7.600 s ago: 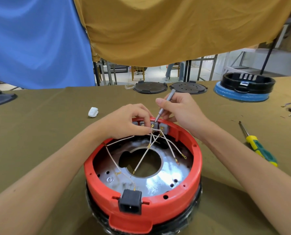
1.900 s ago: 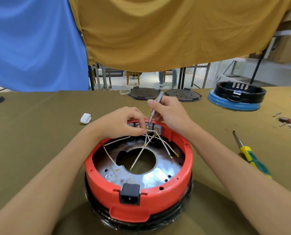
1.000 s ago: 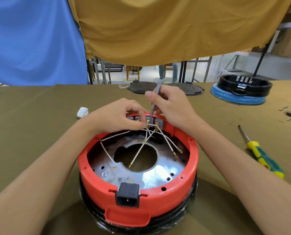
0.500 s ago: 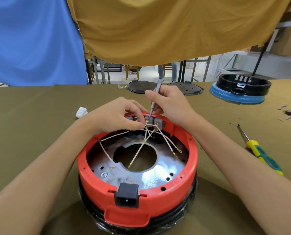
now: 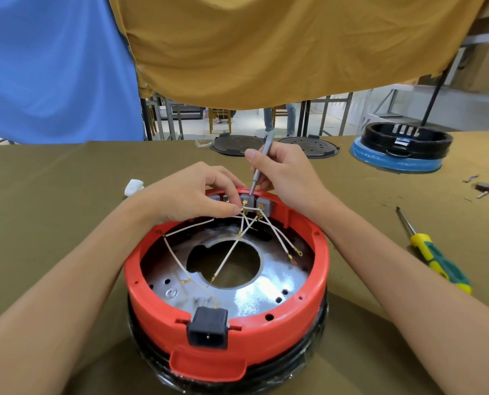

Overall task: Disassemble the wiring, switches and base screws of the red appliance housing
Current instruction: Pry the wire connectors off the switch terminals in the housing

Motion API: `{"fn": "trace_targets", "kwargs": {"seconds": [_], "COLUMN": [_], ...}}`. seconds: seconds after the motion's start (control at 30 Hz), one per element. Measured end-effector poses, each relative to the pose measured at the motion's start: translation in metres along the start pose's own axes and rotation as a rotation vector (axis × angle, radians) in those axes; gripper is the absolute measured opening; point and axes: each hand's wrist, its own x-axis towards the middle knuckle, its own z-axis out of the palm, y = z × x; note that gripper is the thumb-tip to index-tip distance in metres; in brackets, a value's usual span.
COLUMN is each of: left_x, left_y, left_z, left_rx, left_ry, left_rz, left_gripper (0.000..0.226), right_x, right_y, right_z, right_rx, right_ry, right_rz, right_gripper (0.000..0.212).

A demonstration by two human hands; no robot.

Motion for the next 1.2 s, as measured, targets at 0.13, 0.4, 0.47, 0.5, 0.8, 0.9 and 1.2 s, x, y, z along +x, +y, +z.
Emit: {"fn": "trace_targets", "kwargs": {"seconds": [0.13,0.4,0.47,0.5,0.8,0.9,1.2], "left_x": [-0.001,-0.0005,-0.0003,-0.0001,-0.001,-0.001,-0.0007], "left_y": [0.0007,0.0019,0.0021,0.0023,0.0008,0.0014,0.002], "left_z": [0.0002,0.0,-0.0001,0.0,0.0001,0.0005,0.0005], "left_rx": [-0.01,-0.016,-0.012,-0.011,-0.025,-0.022,-0.027], "left_ry": [0.004,-0.016,-0.019,-0.021,-0.024,-0.024,-0.023], "left_rz": [0.001,-0.002,-0.002,-0.005,-0.011,-0.012,-0.021], "left_gripper": [0.005,0.005,0.005,0.006,0.02,0.011,0.005], "right_x": [0.0001,0.0027,0.0031,0.0029,0.0004,0.0007,0.0048], "right_y": [-0.0013,-0.0017,-0.0011,-0.0011,0.0026,0.0035,0.0022], "right_z": [-0.0001,-0.0006,-0.0007,-0.001,-0.0002,0.0,0.0005], "right_rx": [-0.004,0.101,0.121,0.118,0.144,0.095,0.115], "right_ry": [-0.019,-0.064,-0.084,-0.107,-0.015,-0.026,-0.067], "right_rz": [-0.013,0.101,0.134,0.144,0.044,0.009,0.11], "right_gripper": [0.032,0.032,0.033,0.033,0.034,0.031,0.033]}}
